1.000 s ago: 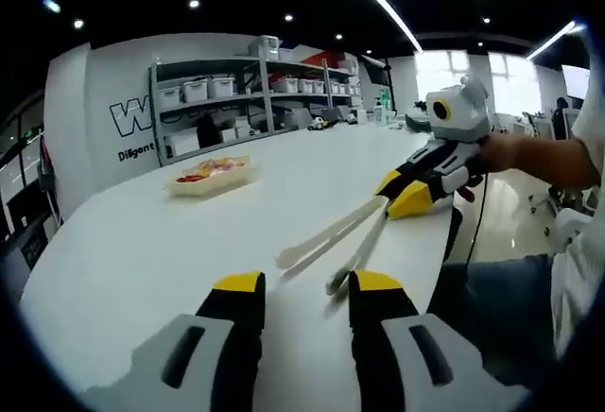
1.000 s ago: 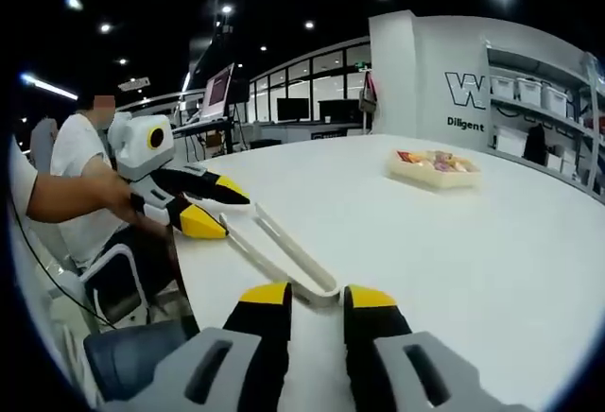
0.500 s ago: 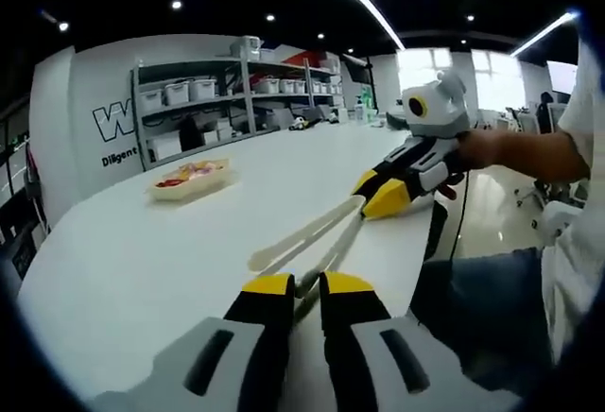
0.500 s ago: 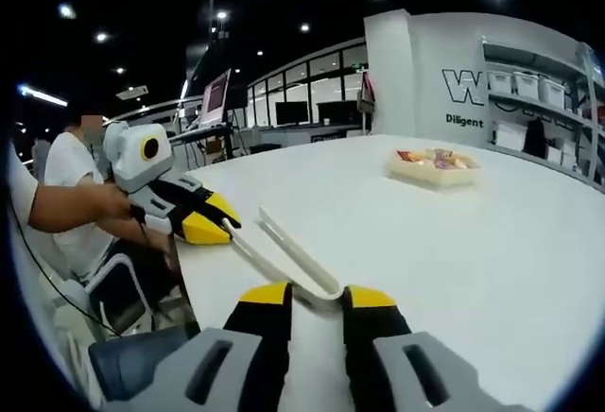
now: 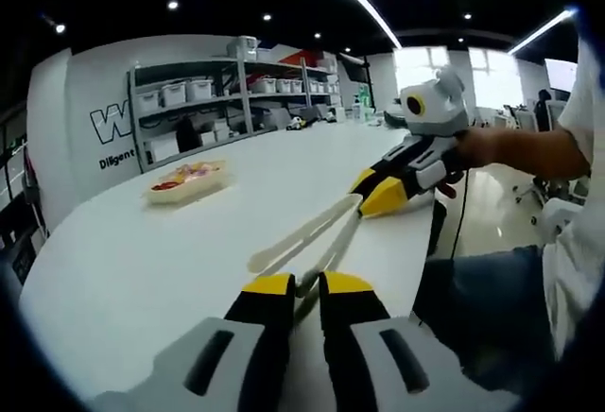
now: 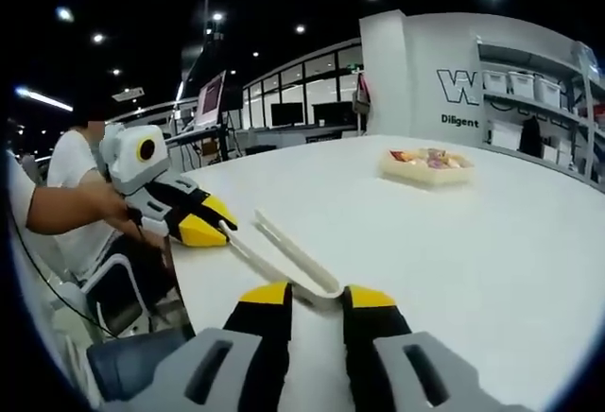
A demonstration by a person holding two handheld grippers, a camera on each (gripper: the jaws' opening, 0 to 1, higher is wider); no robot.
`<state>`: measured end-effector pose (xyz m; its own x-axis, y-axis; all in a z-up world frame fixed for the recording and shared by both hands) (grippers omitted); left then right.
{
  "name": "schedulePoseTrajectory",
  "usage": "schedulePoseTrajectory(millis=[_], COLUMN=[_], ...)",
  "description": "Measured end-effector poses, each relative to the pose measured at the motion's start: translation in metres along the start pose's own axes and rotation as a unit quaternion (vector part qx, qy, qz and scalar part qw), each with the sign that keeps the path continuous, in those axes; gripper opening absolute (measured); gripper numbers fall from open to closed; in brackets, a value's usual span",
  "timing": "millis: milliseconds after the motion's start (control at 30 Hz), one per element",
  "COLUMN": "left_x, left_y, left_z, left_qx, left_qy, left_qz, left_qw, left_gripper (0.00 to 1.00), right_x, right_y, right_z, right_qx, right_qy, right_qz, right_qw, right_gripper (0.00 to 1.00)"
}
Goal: Place the target food into the container with the food tongs after gripping and lifting it, then release it inside without dropping or visibly crushing the food.
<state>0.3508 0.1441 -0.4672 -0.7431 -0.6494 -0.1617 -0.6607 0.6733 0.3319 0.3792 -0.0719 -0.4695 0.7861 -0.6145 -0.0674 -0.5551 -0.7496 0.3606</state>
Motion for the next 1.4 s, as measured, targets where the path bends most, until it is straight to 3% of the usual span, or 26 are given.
schedulePoseTrajectory(millis=[67, 100, 167, 200, 267, 333, 400, 533, 733, 800, 900, 967, 1033, 1133, 1267, 1333, 1400], left_x=[0.000, 0.001, 0.001, 0.000, -0.002, -0.007, -0.008, -0.013, -0.015, -0.013, -0.012, -0.012, -0.011, -0.008, -0.009, -0.013, -0.015], left_y=[0.000, 0.001, 0.001, 0.003, 0.005, 0.014, 0.020, 0.032, 0.039, 0.040, 0.040, 0.040, 0.039, 0.037, 0.036, 0.035, 0.033], left_z=[0.001, 0.002, 0.002, 0.002, 0.002, 0.001, -0.003, -0.010, -0.020, -0.025, -0.028, -0.030, -0.035, -0.039, -0.039, -0.036, -0.032], left_qx=[0.000, -0.002, 0.007, 0.014, 0.023, 0.019, 0.040, 0.056, 0.048, 0.047, 0.024, -0.005, -0.025, -0.036, -0.029, -0.030, -0.036], left_qy=[0.003, 0.010, 0.033, 0.043, 0.060, 0.079, 0.099, 0.141, 0.112, 0.107, 0.110, 0.100, 0.084, 0.077, 0.146, 0.169, 0.175], left_qz=[-0.002, -0.001, -0.014, -0.023, -0.046, -0.073, -0.082, -0.101, -0.131, -0.139, -0.145, -0.151, -0.150, -0.147, -0.143, -0.144, -0.133], left_qw=[1.0000, 0.9999, 0.9993, 0.9987, 0.9969, 0.9940, 0.9909, 0.9832, 0.9839, 0.9834, 0.9830, 0.9834, 0.9848, 0.9855, 0.9785, 0.9746, 0.9748], left_gripper=[0.10, 0.15, 0.35, 0.52, 0.71, 0.81, 0.85, 0.89, 0.91, 0.95, 0.99, 0.98, 0.99, 0.99, 0.99, 0.99, 0.99], right_x=[0.000, -0.001, -0.001, -0.001, -0.001, 0.001, 0.005, 0.003, -0.001, -0.001, -0.002, -0.005, -0.007, -0.009, -0.006, -0.001, 0.006], right_y=[0.001, 0.002, 0.005, 0.009, 0.014, 0.022, 0.028, 0.038, 0.043, 0.045, 0.046, 0.047, 0.047, 0.046, 0.044, 0.043, 0.044], right_z=[0.000, 0.000, -0.001, -0.003, -0.006, -0.014, -0.020, -0.035, -0.042, -0.040, -0.043, -0.046, -0.046, -0.049, -0.050, -0.050, -0.049], right_qx=[0.001, 0.003, 0.015, 0.022, 0.032, 0.044, 0.041, 0.054, 0.049, 0.043, 0.029, 0.006, -0.036, -0.054, -0.045, -0.030, -0.031], right_qy=[-0.002, -0.002, -0.001, -0.005, -0.005, -0.005, 0.001, -0.005, -0.016, -0.015, -0.006, -0.007, -0.017, 0.008, -0.002, -0.006, -0.007], right_qz=[0.002, 0.005, 0.017, 0.028, 0.038, 0.060, 0.089, 0.094, 0.105, 0.109, 0.115, 0.115, 0.123, 0.135, 0.142, 0.141, 0.159], right_qw=[1.0000, 1.0000, 0.9997, 0.9994, 0.9988, 0.9972, 0.9952, 0.9941, 0.9931, 0.9930, 0.9929, 0.9933, 0.9916, 0.9894, 0.9889, 0.9895, 0.9867], right_gripper=[0.17, 0.20, 0.36, 0.44, 0.55, 0.60, 0.69, 0.82, 0.99, 0.99, 0.99, 0.99, 0.99, 0.99, 0.99, 1.00, 1.00])
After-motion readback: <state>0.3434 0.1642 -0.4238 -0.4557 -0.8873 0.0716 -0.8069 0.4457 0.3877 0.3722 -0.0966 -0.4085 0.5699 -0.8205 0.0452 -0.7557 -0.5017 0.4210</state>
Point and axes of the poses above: the point that each gripper's makers call its tool centre point, and the gripper's own axes: y roughly backward along the fingers, x roughly to its right, z roughly out of its underside, the point moved 8 cm from there along y, roughly backward along the fingers
